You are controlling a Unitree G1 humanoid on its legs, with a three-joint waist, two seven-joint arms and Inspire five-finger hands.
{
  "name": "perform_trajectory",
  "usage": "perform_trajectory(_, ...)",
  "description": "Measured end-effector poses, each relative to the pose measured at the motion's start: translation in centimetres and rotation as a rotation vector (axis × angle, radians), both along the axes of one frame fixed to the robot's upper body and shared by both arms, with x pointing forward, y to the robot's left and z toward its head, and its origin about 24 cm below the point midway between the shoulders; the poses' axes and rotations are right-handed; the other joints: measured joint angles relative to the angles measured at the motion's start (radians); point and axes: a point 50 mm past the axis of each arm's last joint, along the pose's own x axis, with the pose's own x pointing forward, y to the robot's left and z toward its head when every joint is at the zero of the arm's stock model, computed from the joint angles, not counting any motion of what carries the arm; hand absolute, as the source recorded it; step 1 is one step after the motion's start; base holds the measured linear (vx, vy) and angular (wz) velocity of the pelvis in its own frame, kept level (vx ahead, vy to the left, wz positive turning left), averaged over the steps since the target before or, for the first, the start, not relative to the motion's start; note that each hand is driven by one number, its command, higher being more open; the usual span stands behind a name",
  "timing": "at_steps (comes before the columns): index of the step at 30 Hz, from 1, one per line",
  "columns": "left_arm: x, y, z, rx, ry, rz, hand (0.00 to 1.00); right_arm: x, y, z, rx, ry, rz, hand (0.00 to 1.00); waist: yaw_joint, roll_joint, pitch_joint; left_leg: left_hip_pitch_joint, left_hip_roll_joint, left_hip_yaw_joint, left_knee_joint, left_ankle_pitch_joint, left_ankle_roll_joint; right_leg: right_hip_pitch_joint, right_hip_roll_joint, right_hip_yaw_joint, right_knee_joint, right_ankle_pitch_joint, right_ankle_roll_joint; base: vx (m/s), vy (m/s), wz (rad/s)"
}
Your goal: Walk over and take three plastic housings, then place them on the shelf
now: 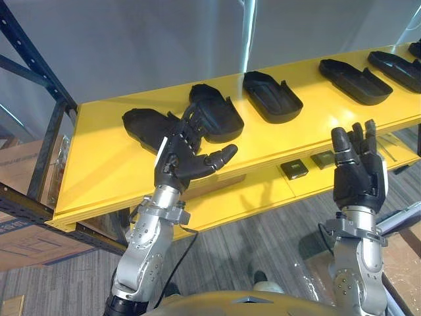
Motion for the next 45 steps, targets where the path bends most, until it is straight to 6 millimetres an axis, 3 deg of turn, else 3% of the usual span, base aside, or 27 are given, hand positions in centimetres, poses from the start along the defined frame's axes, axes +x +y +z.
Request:
perform_trajectory(4, 0.1, -0.2, -0.9, 0.062, 0.043, 0.040, 1.00, 0.1, 0.5, -0.1, 0.006, 0.002, 0.020, 1.00, 0.002, 0.000, 0.000, -0.003, 0.000, -0.003, 0.000, -0.003, -0.003, 0.000, 0.000, -0.002, -0.003, -0.005, -0.001, 0.00, 0.000, 0.00)
perform_trajectory(9, 0.3, 1.5, -0.9, 0.508, -0.051, 0.267, 1.00, -0.4, 0.3, -0.6, 0.045, 0.021, 0.019, 1.00, 0.003, -0.001, 0.000, -0.005, 0.000, -0.009, 0.000, 0.001, 0.002, 0.000, 0.000, -0.005, -0.004, -0.002, -0.004, 0.00, 0.000, 0.00)
perform_trajectory(17, 0.1, 3.9, 0.2, 0.894, -0.176, 0.420, 1.00, -0.6, 0.4, -0.9, 0.082, 0.025, 0.038, 1.00, 0.005, -0.001, -0.001, -0.007, 0.000, -0.013, 0.000, 0.001, 0.001, 0.001, 0.000, -0.012, -0.005, -0.002, -0.004, 0.00, 0.000, 0.00)
perform_trajectory(24, 0.1, 4.5, 0.2, 1.042, -0.199, 0.410, 1.00, -0.6, 0.5, -0.9, 0.113, 0.010, 0.059, 1.00, 0.012, -0.001, -0.001, -0.009, 0.000, -0.013, 0.000, 0.001, 0.001, 0.001, 0.000, -0.015, -0.006, -0.002, -0.004, 0.00, 0.000, 0.00)
perform_trajectory(32, 0.4, 4.9, -1.6, 1.170, -0.111, 0.188, 1.00, -0.4, 0.5, -0.8, 0.102, 0.018, 0.081, 1.00, 0.007, 0.000, -0.002, -0.008, 0.000, -0.012, 0.000, 0.001, 0.002, 0.001, -0.001, -0.014, -0.006, -0.002, -0.004, 0.00, 0.000, 0.00)
perform_trajectory(37, 0.5, 5.0, -3.3, 1.172, 0.005, 0.108, 1.00, -0.2, 0.7, -0.9, 0.104, 0.033, 0.096, 1.00, -0.001, -0.001, -0.003, -0.006, 0.000, -0.009, 0.000, 0.001, 0.002, 0.000, 0.000, -0.010, -0.006, -0.001, -0.004, 0.00, 0.000, -0.01)
perform_trajectory(44, 2.0, 5.4, -3.6, 1.074, 0.099, 0.120, 1.00, 0.2, 0.7, -0.7, 0.102, 0.024, 0.103, 1.00, -0.001, 0.003, -0.026, -0.004, 0.000, -0.007, 0.000, 0.001, 0.002, -0.001, 0.000, -0.004, -0.006, -0.002, -0.006, 0.00, 0.000, -0.01)
perform_trajectory(45, 2.2, 5.5, -3.7, 1.065, 0.112, 0.129, 0.00, 0.2, 0.7, -0.6, 0.102, 0.020, 0.104, 1.00, -0.002, 0.003, -0.028, -0.004, 0.000, -0.007, 0.000, 0.001, 0.002, -0.001, 0.000, -0.004, -0.006, -0.003, -0.007, 0.00, 0.000, 0.00)
